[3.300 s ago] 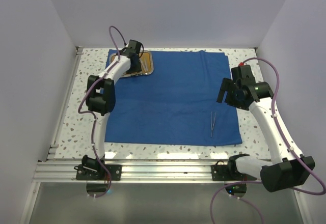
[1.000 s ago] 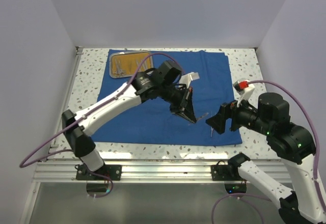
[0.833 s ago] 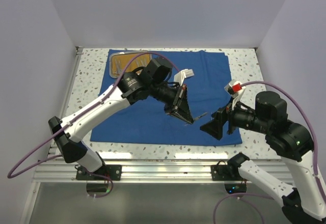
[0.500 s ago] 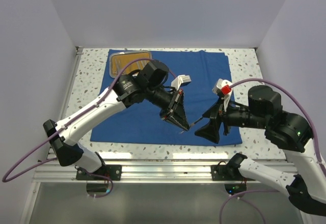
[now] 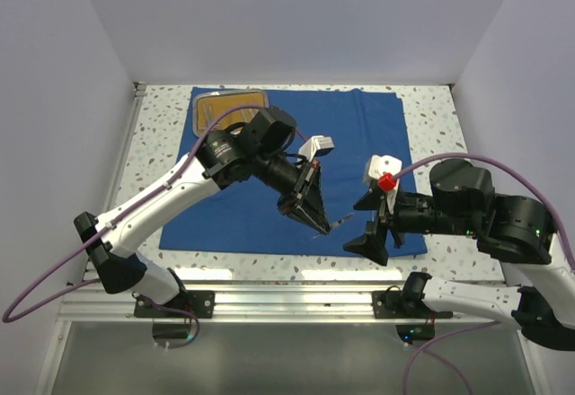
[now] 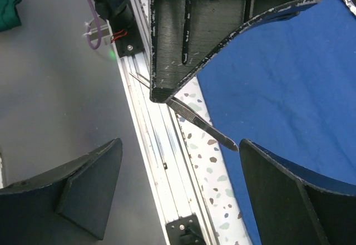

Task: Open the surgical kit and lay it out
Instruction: Place the medical item in the surgical kit.

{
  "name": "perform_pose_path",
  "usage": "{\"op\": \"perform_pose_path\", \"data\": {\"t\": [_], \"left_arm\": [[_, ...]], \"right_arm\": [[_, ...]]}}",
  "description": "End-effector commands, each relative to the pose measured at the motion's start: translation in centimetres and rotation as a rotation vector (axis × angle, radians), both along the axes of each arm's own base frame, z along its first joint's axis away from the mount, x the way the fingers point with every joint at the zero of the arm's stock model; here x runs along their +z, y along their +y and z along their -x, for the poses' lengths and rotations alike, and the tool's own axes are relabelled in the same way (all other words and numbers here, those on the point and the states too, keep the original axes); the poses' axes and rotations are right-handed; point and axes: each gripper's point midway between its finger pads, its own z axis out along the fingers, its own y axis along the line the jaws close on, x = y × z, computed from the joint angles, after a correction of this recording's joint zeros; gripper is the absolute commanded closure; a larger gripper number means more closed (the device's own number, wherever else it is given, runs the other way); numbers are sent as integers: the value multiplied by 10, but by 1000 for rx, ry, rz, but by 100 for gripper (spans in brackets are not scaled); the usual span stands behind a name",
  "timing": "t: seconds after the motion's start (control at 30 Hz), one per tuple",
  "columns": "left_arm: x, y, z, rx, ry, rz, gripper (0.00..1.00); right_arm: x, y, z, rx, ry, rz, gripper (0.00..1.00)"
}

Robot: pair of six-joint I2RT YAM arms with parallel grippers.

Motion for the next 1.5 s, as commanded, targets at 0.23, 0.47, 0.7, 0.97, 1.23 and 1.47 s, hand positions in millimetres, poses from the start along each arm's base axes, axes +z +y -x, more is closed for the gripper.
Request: {"op": "perform_pose_path", "data": {"t": [0.23, 0.47, 0.7, 0.97, 1.23, 1.47], "left_arm": [[22, 12, 8, 24, -6, 15, 100], [31, 9, 8, 24, -1, 47, 100], [37, 13, 13, 15, 4, 63, 100], [45, 21, 18, 15, -2, 79, 100], [34, 34, 4, 48, -31, 56, 100], [1, 40, -38, 138, -125, -25, 100]], "right_arm": [[8, 8, -2, 35, -65, 7, 10], [-4, 25, -1, 85, -41, 24, 11], [0, 48, -19, 79, -102, 17, 11], [-10, 62, -25, 92, -110, 49, 47], [-12, 44, -31, 16, -125, 73, 100], [-16, 27, -34, -98, -89, 49, 100]]}}
